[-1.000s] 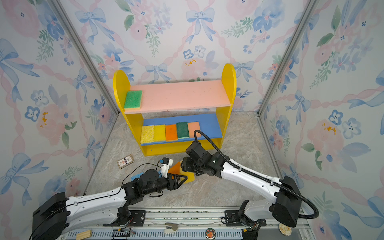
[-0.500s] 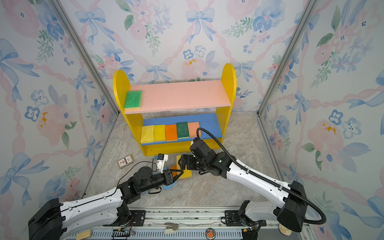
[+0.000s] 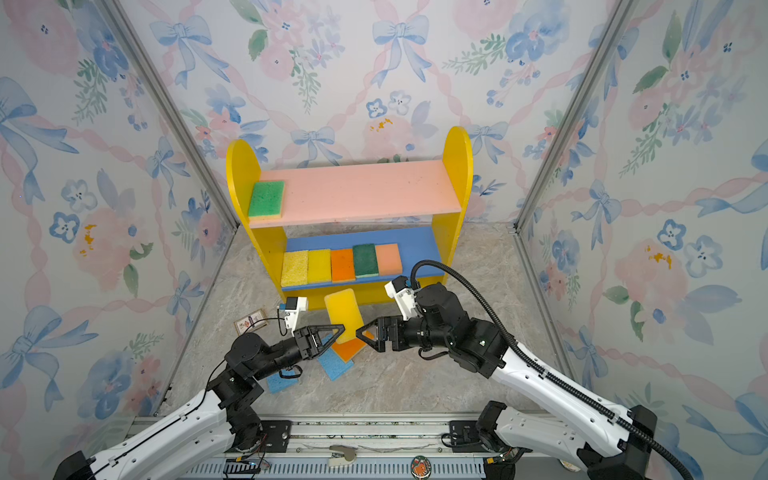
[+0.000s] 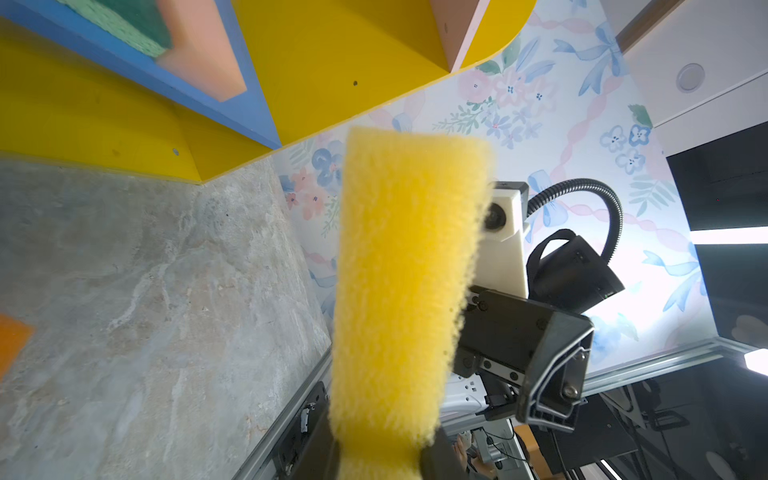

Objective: Place and organize the cleaning sponges onto the shelf
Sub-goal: 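Hold the yellow sponge up to the left gripper while the left grips its edge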

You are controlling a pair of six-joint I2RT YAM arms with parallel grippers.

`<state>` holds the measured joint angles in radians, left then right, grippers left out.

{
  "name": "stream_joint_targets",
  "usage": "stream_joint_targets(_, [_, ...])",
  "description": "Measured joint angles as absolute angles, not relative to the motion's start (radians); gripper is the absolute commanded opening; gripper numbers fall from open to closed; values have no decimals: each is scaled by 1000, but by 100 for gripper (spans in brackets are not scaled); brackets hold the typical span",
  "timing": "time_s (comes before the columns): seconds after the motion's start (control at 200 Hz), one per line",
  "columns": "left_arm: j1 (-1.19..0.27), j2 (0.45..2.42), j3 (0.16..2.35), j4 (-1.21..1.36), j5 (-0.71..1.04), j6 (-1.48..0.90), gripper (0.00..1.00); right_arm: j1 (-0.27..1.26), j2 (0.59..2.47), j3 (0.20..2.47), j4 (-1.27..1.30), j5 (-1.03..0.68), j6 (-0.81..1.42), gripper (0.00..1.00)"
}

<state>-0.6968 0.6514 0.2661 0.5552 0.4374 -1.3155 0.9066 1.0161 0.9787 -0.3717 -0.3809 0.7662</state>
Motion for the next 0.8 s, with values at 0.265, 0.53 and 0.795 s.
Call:
stream_joint_targets(0.265, [-697,616,280,583,477,-1384,24,926,1102,983,-279,-420,778,68])
stream_joint_targets(0.53, [-697,616,281,589,481,-1398,24,927,1111,985,-234,-423,796,52])
stream_joint_targets(0.795, [-694,616,281,587,481,-1400,29,933,1111,987,-220,-418,808,30])
